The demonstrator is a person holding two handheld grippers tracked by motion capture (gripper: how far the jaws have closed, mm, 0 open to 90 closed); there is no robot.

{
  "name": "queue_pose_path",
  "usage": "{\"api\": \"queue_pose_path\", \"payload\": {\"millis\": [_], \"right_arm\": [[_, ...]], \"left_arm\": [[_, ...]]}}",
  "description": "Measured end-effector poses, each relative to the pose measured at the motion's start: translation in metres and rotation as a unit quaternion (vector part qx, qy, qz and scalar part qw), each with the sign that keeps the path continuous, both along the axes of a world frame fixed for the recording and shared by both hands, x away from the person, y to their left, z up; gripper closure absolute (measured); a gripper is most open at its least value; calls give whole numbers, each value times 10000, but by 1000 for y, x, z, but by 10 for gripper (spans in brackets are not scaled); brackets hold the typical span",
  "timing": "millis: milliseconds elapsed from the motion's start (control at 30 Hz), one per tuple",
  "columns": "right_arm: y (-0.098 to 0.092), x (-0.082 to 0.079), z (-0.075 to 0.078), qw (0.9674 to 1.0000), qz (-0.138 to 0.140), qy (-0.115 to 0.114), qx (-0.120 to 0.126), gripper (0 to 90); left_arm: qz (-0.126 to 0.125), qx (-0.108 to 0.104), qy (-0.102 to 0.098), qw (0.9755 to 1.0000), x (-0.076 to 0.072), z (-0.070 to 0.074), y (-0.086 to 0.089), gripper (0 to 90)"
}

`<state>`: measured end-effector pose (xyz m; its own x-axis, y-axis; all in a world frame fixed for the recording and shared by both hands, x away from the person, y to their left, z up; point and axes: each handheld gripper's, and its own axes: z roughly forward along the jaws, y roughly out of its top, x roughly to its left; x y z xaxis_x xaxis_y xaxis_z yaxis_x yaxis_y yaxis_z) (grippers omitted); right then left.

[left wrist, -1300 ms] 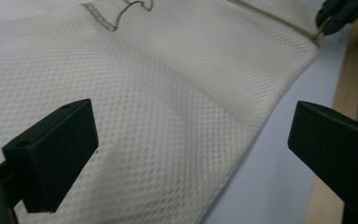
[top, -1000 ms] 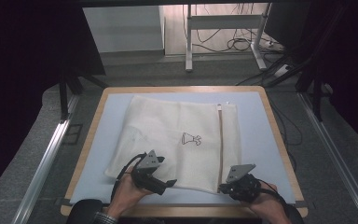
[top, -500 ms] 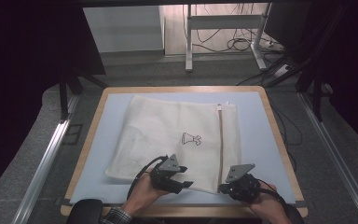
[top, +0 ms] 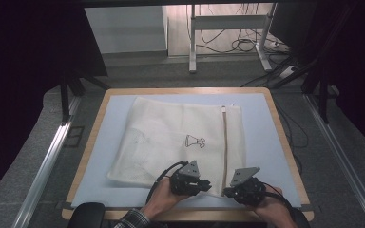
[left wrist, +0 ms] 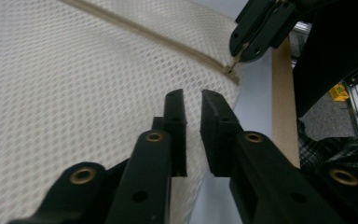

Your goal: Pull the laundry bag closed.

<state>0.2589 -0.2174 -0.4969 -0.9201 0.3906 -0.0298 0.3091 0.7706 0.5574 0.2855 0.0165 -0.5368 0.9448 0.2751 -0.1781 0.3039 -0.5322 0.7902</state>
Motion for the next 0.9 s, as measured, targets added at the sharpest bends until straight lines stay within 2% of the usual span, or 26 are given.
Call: {"api": "queue_pose_path", "payload": {"millis": [67,300,433,467,600,900], "right_arm": [[0,0,0,10000,-11,13,-7,857],[0,1,0,10000,-35,45,-3,857],[0,0,0,10000,-50,41,-18,856],[0,0,0,10000,-52,42,-24,855],[1,0,-1,10000,-43,26,-26,855],[7,1,-1,9995,-87,-149,-263,863]], "left_arm": [[-57,-20,-4,10000,-1,0,-5,864],[-185,6,4,9998,-2,-2,-17,896],[-243,118,-115,9996,-6,-3,-24,895],[-287,264,-224,9990,-6,-2,-26,895],[-272,460,-449,9976,-10,-2,-30,899],[-264,532,-590,9965,-13,-3,-32,900]]}}
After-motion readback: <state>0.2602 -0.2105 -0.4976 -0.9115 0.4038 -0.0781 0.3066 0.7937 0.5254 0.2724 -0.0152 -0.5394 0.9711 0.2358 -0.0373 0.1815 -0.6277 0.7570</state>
